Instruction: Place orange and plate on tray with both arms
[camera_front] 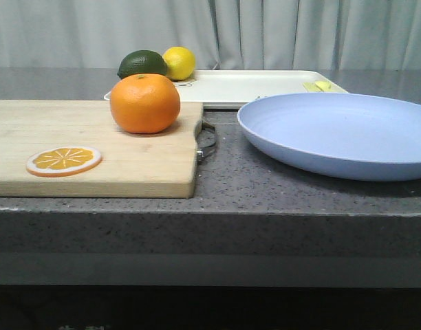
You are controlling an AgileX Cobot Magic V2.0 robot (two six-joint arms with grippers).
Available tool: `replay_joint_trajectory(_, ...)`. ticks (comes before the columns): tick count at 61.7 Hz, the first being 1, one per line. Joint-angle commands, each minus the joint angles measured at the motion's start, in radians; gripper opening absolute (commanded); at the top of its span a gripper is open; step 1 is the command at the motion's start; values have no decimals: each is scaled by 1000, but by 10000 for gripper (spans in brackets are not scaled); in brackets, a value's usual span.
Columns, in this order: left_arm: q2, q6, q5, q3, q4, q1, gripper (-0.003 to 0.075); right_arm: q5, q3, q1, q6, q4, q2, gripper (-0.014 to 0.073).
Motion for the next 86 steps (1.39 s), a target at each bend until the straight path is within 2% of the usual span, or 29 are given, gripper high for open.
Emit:
replay_joint_trajectory(1, -21, -8, -86, 5, -9, 3, -18, -76, -5, -5, -6, -6, -21, -112)
replay_joint_trajectory(86, -21, -8, -109, 5, -11, 3, -18, -83, -5, -5, -6, -5, -21, -112)
